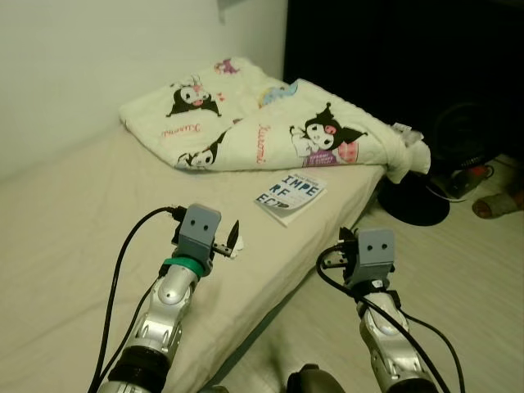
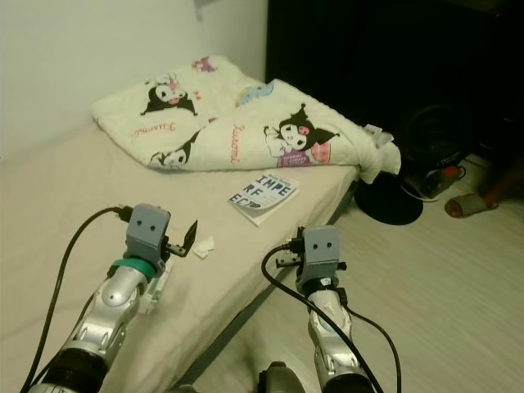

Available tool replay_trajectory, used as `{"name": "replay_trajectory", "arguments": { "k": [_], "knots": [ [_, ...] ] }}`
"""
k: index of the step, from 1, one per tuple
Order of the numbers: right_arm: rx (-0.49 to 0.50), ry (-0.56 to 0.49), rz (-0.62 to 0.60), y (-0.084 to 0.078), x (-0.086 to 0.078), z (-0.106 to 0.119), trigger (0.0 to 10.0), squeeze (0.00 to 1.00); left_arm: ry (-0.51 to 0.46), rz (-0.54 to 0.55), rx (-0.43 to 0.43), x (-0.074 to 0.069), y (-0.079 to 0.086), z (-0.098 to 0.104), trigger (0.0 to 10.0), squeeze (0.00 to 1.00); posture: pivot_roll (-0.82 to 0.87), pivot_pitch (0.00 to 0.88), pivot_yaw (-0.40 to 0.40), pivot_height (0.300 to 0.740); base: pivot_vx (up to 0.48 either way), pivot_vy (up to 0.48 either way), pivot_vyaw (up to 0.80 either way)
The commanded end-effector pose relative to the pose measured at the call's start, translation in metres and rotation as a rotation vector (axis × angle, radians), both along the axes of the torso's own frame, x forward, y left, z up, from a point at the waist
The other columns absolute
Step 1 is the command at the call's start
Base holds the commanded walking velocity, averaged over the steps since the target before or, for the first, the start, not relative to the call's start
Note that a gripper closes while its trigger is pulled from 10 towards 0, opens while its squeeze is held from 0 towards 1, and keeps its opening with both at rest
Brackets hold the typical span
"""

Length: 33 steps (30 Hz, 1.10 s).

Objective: Clean up the room

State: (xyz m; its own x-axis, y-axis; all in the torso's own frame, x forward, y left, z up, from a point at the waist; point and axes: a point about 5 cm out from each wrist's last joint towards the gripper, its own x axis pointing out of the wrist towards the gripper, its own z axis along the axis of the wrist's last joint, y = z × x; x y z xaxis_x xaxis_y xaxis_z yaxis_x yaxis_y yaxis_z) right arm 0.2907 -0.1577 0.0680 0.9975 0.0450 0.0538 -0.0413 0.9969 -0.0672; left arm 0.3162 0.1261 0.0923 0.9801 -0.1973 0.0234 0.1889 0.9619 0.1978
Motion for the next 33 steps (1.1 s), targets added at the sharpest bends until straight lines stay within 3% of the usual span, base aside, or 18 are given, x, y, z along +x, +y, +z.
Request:
{"name": "replay_trajectory", "arguments": {
  "k": [1,25,31,33],
  "knots": [
    [0.009,0.017,-0.01,-0.001,-0.004,-0.006,10.0,0.0,0.026,0.0,0.006,-0.003,0.001,-0.007,10.0,0.0,-0.14,0.035,0.072,0.644,0.0,0.0,0.0],
    [0.012,0.02,-0.023,-0.002,-0.01,-0.009,10.0,0.0,0.042,-0.045,0.024,-0.003,-0.006,-0.01,10.0,0.0,-0.15,0.068,0.097,0.644,0.0,0.0,0.0],
    [0.018,0.014,-0.015,0.002,-0.011,-0.007,10.0,0.0,0.14,-0.006,0.098,0.007,-0.005,-0.023,10.0,0.0,-0.14,0.121,0.102,0.644,0.0,0.0,0.0],
    [0.024,0.006,0.0,0.006,-0.012,-0.004,10.0,0.0,0.245,0.055,0.162,0.013,0.001,-0.035,10.0,0.0,-0.15,0.155,0.107,0.644,0.0,0.0,0.0]
  ]
}}
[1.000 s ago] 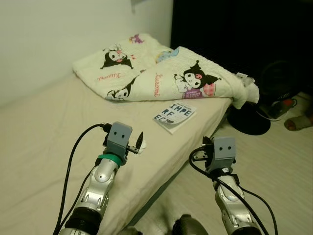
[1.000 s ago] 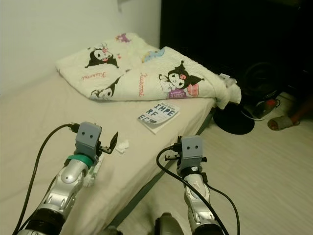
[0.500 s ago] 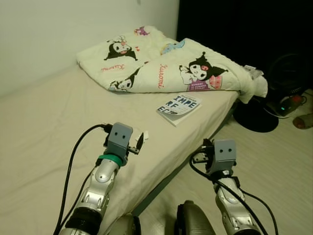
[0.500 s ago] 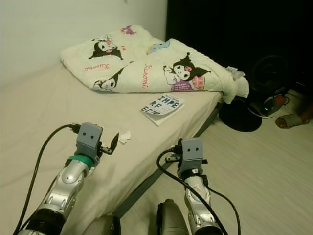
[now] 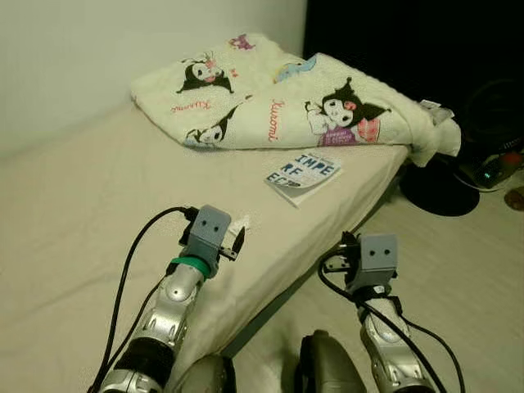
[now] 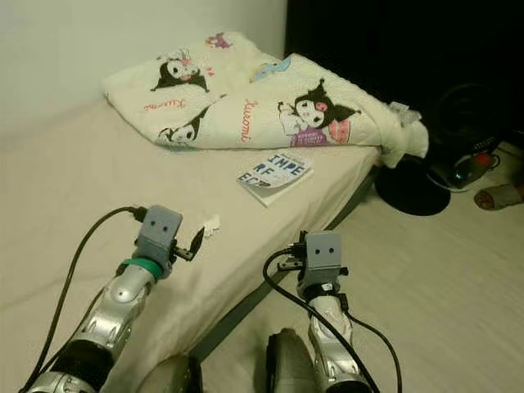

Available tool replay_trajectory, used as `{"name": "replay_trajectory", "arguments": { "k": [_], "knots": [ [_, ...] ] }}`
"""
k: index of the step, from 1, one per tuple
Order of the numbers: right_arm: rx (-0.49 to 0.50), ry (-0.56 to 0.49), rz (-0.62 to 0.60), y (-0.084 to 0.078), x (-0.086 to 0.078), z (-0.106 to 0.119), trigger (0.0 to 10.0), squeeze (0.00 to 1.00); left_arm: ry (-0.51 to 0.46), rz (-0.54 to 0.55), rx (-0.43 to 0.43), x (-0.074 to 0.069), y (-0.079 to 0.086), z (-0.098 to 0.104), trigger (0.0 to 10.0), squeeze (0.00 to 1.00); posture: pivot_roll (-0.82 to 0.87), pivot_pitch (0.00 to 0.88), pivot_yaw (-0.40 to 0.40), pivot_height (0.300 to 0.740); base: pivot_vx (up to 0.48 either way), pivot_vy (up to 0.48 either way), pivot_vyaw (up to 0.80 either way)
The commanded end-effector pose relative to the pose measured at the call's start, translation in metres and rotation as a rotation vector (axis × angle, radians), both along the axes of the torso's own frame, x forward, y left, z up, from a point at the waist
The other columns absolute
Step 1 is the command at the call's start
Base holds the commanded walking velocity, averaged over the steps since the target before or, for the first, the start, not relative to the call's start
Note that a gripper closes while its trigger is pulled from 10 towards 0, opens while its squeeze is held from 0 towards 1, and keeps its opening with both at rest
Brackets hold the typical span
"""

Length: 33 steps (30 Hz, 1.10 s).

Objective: Clean up the room

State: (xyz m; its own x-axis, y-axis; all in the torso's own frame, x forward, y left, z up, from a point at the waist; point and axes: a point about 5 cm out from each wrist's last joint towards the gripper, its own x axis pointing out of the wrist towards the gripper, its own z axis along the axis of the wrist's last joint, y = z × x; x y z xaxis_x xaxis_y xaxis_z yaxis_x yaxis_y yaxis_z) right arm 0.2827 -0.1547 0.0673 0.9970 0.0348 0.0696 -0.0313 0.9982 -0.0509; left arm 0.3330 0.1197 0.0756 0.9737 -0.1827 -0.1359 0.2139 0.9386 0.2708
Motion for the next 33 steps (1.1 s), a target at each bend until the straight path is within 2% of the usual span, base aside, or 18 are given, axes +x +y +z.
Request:
{"name": "replay_trajectory", "arguments": {
  "k": [1,2,3,6,10,12,14,22,28,29,30,31,32,33],
  "knots": [
    [0.008,0.016,0.016,0.005,-0.004,-0.002,10.0,0.0,0.124,0.069,0.077,-0.002,0.009,-0.021,10.0,0.0,-0.15,0.178,0.112,0.644,0.0,0.0,0.0],
    [0.008,0.016,0.016,0.005,-0.004,-0.002,10.0,0.0,0.124,0.069,0.077,-0.002,0.009,-0.021,10.0,0.0,-0.15,0.178,0.112,0.644,0.0,0.0,0.0],
    [0.012,0.01,0.021,0.007,-0.003,0.0,10.0,0.0,0.165,0.088,0.082,0.0,0.01,-0.025,10.0,0.0,-0.15,0.188,0.113,0.644,0.0,0.0,0.0],
    [0.026,-0.021,0.037,0.015,-0.002,0.011,10.0,0.0,0.199,0.119,0.116,0.006,0.012,-0.025,10.0,0.0,-0.16,0.268,0.129,0.644,0.0,0.0,0.0],
    [0.041,-0.049,0.048,0.022,0.0,0.021,10.0,0.0,0.213,0.158,0.141,0.011,0.016,-0.022,10.0,0.0,-0.17,0.291,0.135,0.644,0.0,0.0,0.0],
    [0.061,-0.071,0.056,0.028,-0.001,0.03,10.0,0.0,0.224,0.204,0.141,0.015,0.023,-0.02,10.0,0.0,-0.18,0.357,0.14,0.644,0.0,0.0,0.0],
    [0.07,-0.079,0.059,0.03,-0.002,0.033,10.0,0.0,0.226,0.219,0.145,0.016,0.026,-0.019,10.0,0.0,-0.18,0.357,0.14,0.644,0.0,0.0,0.0],
    [0.119,-0.152,0.141,0.054,-0.014,0.071,10.0,0.0,0.162,0.328,0.189,0.025,0.041,-0.005,10.0,0.0,-0.19,0.508,0.15,0.644,0.0,0.0,0.0],
    [0.129,-0.172,0.16,0.06,-0.018,0.088,10.0,0.0,0.125,0.369,0.174,0.029,0.047,0.002,10.0,0.0,-0.2,0.558,0.146,0.644,0.0,0.0,0.0],
    [0.133,-0.173,0.161,0.061,-0.019,0.09,10.0,0.0,0.108,0.38,0.183,0.03,0.048,0.004,9.4,0.0,-0.2,0.576,0.146,0.644,0.0,0.0,0.0],
    [0.136,-0.171,0.16,0.062,-0.021,0.092,10.0,0.0,0.09,0.392,0.211,0.031,0.05,0.007,7.5,0.0,-0.2,0.588,0.145,0.644,0.0,0.0,0.0],
    [0.136,-0.171,0.16,0.062,-0.021,0.092,10.0,0.0,0.09,0.392,0.211,0.031,0.05,0.007,7.5,0.0,-0.2,0.588,0.145,0.644,0.0,0.0,0.0],
    [0.141,-0.162,0.159,0.063,-0.025,0.094,10.0,0.0,0.071,0.407,0.252,0.032,0.052,0.009,4.9,0.0,-0.2,0.603,0.147,0.644,0.0,0.0,0.0],
    [0.141,-0.162,0.159,0.063,-0.025,0.094,10.0,0.0,0.071,0.407,0.252,0.032,0.052,0.009,4.9,0.0,-0.2,0.603,0.147,0.644,0.0,0.0,0.0]
  ]
}}
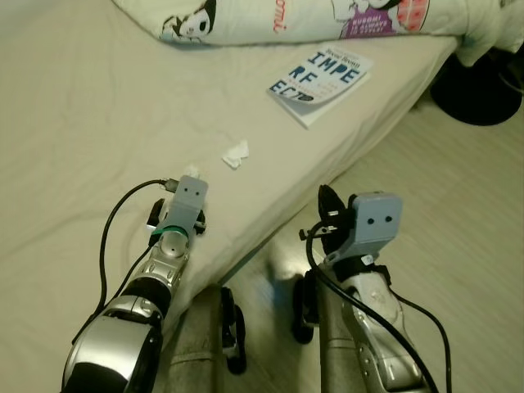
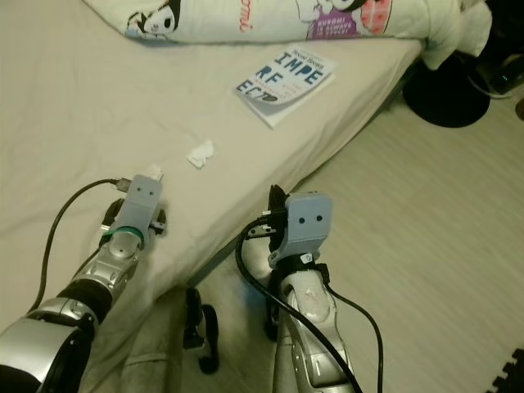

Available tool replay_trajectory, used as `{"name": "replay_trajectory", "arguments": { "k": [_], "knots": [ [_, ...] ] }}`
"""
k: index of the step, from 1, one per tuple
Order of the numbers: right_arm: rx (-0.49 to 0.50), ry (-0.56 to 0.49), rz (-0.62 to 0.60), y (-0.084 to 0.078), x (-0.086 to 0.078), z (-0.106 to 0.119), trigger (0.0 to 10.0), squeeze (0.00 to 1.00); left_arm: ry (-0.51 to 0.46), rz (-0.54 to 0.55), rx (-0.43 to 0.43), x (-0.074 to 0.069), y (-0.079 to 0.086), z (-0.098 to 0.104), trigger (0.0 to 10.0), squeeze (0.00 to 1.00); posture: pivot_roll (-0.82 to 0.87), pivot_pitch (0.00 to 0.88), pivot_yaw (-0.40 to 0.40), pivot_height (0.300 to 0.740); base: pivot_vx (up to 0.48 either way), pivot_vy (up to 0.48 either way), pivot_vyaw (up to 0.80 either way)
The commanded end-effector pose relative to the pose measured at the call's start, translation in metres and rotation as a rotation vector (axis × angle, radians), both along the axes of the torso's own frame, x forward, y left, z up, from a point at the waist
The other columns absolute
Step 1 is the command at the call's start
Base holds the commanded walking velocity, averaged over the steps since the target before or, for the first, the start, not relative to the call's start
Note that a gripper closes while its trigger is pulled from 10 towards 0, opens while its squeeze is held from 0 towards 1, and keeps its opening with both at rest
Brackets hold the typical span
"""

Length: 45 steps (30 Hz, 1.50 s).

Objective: Clean up the room

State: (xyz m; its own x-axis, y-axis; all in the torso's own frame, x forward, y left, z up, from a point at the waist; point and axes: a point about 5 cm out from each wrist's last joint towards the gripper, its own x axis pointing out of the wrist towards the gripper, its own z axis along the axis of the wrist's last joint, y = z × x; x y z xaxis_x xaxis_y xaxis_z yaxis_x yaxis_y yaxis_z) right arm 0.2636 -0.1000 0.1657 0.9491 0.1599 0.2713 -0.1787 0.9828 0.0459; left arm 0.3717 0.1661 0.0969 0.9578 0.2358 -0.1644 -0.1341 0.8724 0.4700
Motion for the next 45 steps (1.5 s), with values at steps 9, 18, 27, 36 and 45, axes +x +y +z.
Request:
{"name": "replay_trajectory", "arguments": {
  "k": [9,18,27,36,45],
  "knots": [
    [0.021,0.076,-0.003,0.005,-0.016,-0.006,10.0,0.0,0.039,0.064,0.09,-0.009,0.01,-0.014,0.0,0.0,-0.22,0.61,0.158,0.644,0.0,0.0,0.0],
    [0.02,0.086,-0.013,0.003,-0.016,-0.004,10.0,0.0,0.057,0.009,0.115,-0.01,0.003,-0.018,0.0,0.0,-0.22,0.597,0.161,0.644,0.0,0.0,0.0],
    [0.018,0.102,-0.015,0.001,-0.014,-0.004,10.0,0.0,0.077,-0.003,0.123,-0.013,0.005,-0.023,0.0,0.0,-0.21,0.556,0.151,0.644,0.0,0.0,0.0],
    [0.006,0.072,-0.018,-0.008,-0.005,-0.005,10.0,0.0,-0.161,-0.104,-0.146,-0.009,-0.005,0.009,10.0,0.0,-0.15,0.381,0.136,0.644,0.0,0.0,0.0],
    [-0.032,0.059,-0.025,-0.023,0.01,-0.011,10.0,0.0,-0.232,-0.254,-0.386,-0.069,-0.015,0.024,10.0,0.0,-0.08,0.2,0.08,0.644,0.0,0.0,0.0]
  ]
}}
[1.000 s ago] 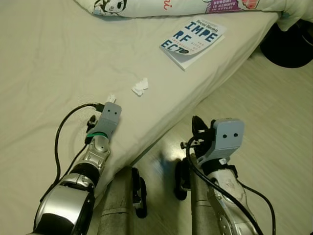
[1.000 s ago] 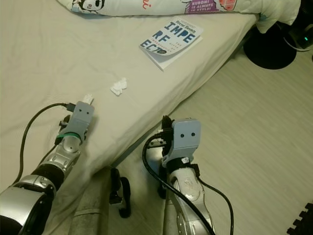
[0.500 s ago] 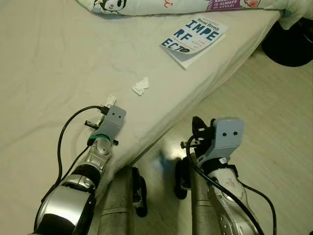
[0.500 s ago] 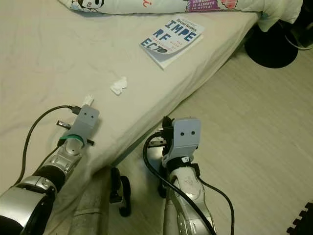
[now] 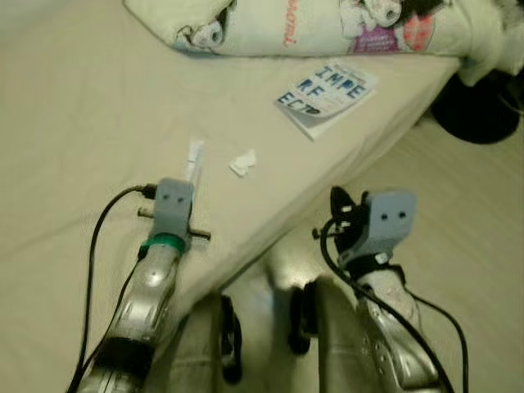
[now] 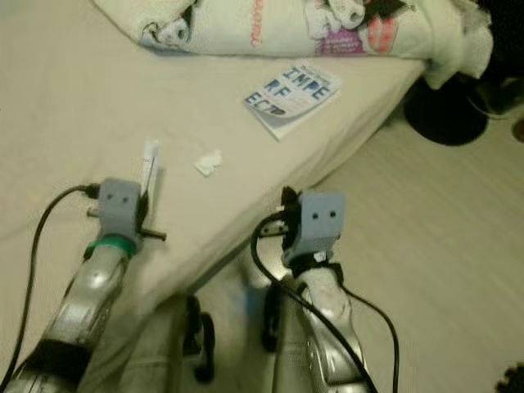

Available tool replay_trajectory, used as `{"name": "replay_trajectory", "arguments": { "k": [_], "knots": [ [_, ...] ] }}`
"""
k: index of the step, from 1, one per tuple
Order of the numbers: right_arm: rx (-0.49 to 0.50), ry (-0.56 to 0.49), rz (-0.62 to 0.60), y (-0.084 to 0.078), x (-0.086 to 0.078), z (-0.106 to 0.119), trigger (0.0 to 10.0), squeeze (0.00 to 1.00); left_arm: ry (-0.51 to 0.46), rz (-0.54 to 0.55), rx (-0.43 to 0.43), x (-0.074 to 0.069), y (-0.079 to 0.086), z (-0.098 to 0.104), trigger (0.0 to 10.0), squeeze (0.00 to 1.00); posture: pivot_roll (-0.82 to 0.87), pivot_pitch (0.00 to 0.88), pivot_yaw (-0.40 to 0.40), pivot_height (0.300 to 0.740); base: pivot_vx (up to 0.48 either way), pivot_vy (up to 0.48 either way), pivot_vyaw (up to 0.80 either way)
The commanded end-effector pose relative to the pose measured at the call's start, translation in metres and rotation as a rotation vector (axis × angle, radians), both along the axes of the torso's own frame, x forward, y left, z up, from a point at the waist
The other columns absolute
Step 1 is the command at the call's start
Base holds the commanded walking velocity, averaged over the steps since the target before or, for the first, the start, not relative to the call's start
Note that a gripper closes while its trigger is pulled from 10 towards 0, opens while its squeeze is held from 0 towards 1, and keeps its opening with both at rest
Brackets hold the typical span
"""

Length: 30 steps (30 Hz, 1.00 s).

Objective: Clean up the room

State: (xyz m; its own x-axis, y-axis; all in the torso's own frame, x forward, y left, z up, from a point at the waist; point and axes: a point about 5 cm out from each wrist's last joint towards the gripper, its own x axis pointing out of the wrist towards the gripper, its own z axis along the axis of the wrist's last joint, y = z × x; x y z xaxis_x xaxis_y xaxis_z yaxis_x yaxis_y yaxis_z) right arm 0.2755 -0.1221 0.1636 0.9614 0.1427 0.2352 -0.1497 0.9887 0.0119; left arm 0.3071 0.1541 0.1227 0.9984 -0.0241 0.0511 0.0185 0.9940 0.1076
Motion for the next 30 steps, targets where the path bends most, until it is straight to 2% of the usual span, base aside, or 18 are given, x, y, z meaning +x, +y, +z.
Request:
{"name": "replay_trajectory", "arguments": {
  "k": [1,6,8,15,19,30],
  "knots": [
    [0.006,0.027,-0.001,-0.003,0.0,-0.009,10.0,0.0,0.006,-0.042,-0.035,-0.013,-0.005,0.002,10.0,0.0,-0.08,0.186,0.075,0.644,0.0,0.0,0.0],
    [0.012,0.02,-0.007,-0.006,0.004,-0.009,10.0,0.0,-0.061,-0.044,-0.055,-0.023,-0.003,0.018,10.0,0.0,-0.06,0.148,0.06,0.644,0.0,0.0,0.0],
    [0.015,0.016,-0.013,-0.008,0.008,-0.01,10.0,0.0,-0.128,-0.031,-0.057,-0.026,0.001,0.035,10.0,0.0,-0.05,0.122,0.056,0.644,0.0,0.0,0.0],
    [0.013,0.017,-0.04,-0.009,0.013,-0.015,10.0,0.0,-0.19,-0.05,-0.041,-0.021,-0.004,0.053,10.0,0.0,-0.05,0.084,0.06,0.648,0.0,0.0,0.0],
    [0.02,0.007,-0.062,-0.009,0.015,-0.017,10.0,0.0,-0.193,-0.078,-0.051,-0.017,-0.011,0.065,10.0,0.0,-0.07,0.064,0.069,0.663,0.0,0.0,0.0],
    [0.008,-0.002,-0.078,-0.015,0.018,-0.02,10.0,0.0,-0.173,-0.099,-0.097,-0.014,-0.015,0.072,10.0,0.0,-0.07,0.052,0.066,0.697,0.0,0.0,0.0]
  ]
}}
